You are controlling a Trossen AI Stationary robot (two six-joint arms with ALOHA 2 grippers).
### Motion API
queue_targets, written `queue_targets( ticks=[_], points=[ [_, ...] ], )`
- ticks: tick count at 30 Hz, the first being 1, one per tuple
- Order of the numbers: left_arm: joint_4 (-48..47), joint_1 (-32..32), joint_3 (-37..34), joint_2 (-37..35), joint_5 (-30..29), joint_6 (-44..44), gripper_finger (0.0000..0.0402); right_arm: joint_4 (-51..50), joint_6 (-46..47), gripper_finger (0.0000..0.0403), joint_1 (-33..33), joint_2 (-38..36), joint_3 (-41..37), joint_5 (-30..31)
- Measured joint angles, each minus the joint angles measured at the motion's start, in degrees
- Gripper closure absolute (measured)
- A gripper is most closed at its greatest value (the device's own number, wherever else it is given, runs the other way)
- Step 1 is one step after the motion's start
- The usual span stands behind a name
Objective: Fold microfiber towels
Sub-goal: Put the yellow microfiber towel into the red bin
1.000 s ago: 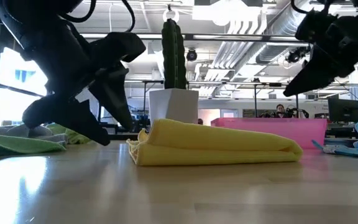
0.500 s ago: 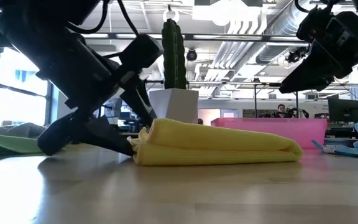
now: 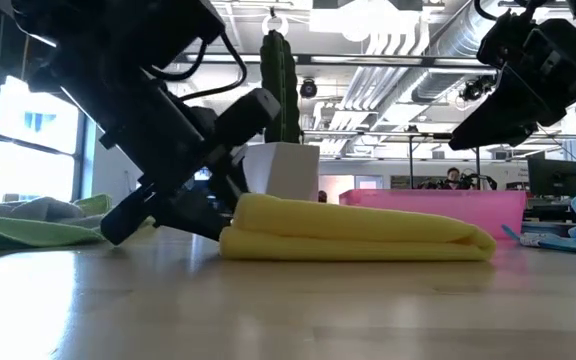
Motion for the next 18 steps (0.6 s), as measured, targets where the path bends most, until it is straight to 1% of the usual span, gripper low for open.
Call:
queue_targets(
  ticks=[4, 5, 6, 8, 11, 13, 15, 18],
  points=[
    [1.65, 0.99, -0.17, 0.21, 0.29, 7.22, 0.0377, 0.00, 2.57, 0.0263, -0.01, 0.02, 0.00, 0.02],
    [2.59, 1.33, -0.17, 0.25, 0.87, 9.69, 0.0388, 0.00, 3.22, 0.0263, -0.02, 0.02, 0.00, 0.01],
    [3.80, 1.63, -0.17, 0.29, 1.61, 12.91, 0.0392, 0.02, 3.64, 0.0263, 0.00, 0.02, 0.00, -0.01],
    [6.61, 2.29, -0.15, 0.23, 3.92, 21.64, 0.0388, 0.18, 3.42, 0.0263, -0.02, 0.02, 0.00, -0.05],
    [8.33, 3.07, 1.38, -0.40, 8.57, 34.98, 0.0393, 1.32, 2.74, 0.0263, -0.01, 0.04, 0.00, -0.33],
    [8.45, 3.41, 2.95, -0.69, 11.09, 43.38, 0.0398, 1.92, 2.65, 0.0258, -0.02, 0.04, 0.00, -1.93],
    [8.19, 3.58, 4.51, -1.47, 14.17, 51.78, 0.0397, 3.06, 2.61, 0.0246, -0.02, 0.04, 0.00, -3.99],
    [8.28, 3.90, 6.88, -1.63, 17.55, 60.62, 0.0398, 6.51, -0.39, 0.0219, -0.02, 0.09, 0.00, -6.43]
  ],
)
